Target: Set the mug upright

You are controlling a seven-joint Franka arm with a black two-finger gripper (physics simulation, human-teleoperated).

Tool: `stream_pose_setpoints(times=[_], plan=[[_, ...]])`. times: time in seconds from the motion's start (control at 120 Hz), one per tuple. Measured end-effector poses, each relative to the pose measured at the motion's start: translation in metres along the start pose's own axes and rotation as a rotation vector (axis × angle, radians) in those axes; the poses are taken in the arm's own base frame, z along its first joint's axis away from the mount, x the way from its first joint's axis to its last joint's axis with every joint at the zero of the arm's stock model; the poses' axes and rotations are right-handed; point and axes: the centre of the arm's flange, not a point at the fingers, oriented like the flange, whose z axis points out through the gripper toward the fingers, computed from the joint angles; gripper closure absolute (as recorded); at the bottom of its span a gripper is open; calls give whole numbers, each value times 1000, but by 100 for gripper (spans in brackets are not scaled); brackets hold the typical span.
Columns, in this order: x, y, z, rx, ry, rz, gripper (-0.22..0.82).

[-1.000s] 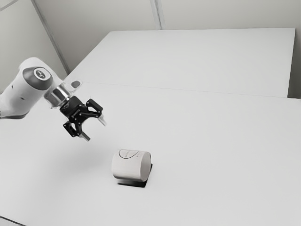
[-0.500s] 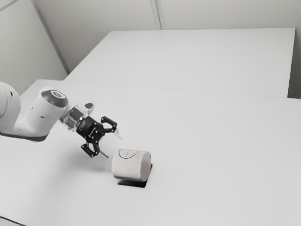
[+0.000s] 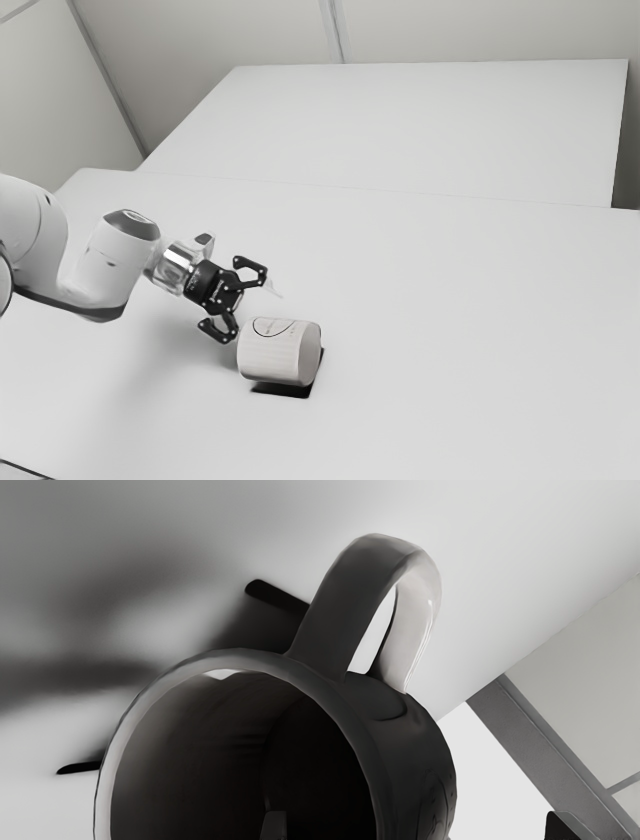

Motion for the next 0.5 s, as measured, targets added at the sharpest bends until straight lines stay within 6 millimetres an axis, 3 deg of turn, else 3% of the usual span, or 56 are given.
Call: stream_pose_setpoints(times=[0.142,0.225,0.35,0.5], plan=[[-2,4,2,-1,-5,8,41],[-5,8,3,2,-7,18,56],[-9,19,1,3,-2,41,67],[-12,33,2,9,4,62,74]])
